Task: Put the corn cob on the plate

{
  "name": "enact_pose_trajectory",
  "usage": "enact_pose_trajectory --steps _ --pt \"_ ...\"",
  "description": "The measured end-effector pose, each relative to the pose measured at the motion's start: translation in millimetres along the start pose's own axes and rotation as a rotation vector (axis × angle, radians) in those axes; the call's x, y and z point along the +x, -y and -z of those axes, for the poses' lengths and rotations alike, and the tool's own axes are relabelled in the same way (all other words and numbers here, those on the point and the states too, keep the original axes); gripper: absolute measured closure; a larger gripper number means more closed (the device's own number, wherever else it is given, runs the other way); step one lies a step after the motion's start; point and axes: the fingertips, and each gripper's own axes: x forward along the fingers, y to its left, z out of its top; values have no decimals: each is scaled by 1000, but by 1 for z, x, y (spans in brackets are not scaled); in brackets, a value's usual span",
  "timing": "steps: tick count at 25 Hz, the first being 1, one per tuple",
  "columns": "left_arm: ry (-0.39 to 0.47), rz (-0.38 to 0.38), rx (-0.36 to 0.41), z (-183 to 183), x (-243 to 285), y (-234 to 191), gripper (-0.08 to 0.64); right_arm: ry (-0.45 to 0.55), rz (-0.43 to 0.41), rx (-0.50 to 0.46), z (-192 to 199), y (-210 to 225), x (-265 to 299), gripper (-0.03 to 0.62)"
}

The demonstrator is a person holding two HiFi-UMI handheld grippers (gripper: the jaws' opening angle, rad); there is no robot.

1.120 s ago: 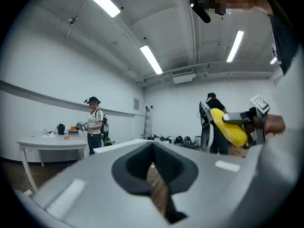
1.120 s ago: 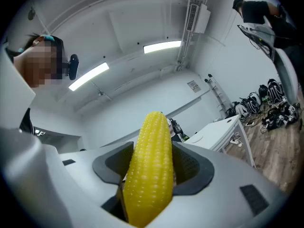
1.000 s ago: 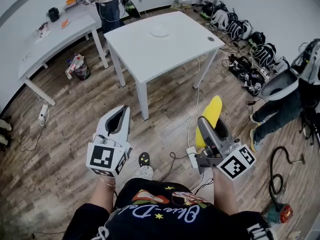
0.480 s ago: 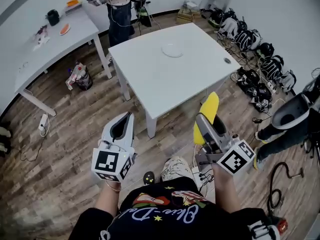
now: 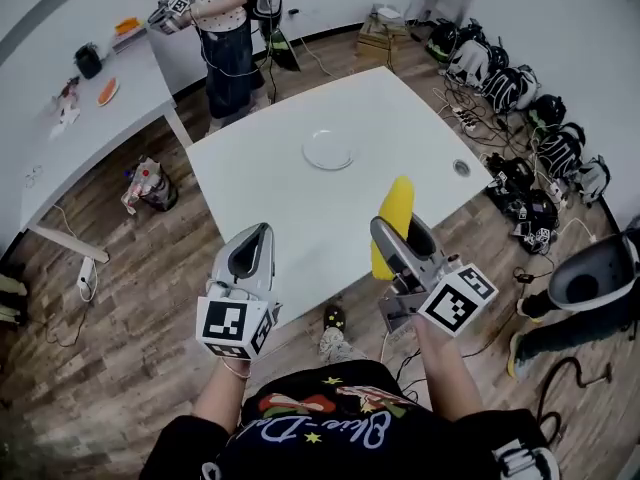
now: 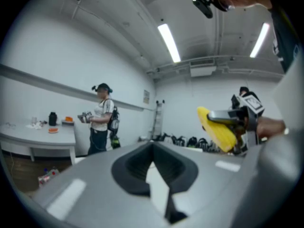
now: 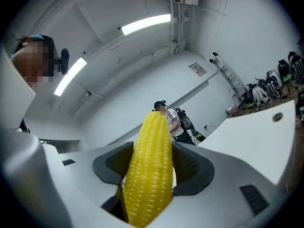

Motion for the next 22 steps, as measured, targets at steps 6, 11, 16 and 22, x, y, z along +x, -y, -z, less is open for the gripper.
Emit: enact_pose_trajectory --steps 6,11,16,22 --pt "-23 -21 -26 1 106 6 572 -95 -82 -63 -27 69 74 331" --pt "-67 -46 -60 14 134 -9 572 -236 -10 -106 -3 149 142 331" --pt "-106 -80 -84 25 147 -29 571 -422 47 -121 48 207 204 331" --pt "-104 -120 -126 28 175 -54 572 -611 115 -229 91 254 256 331"
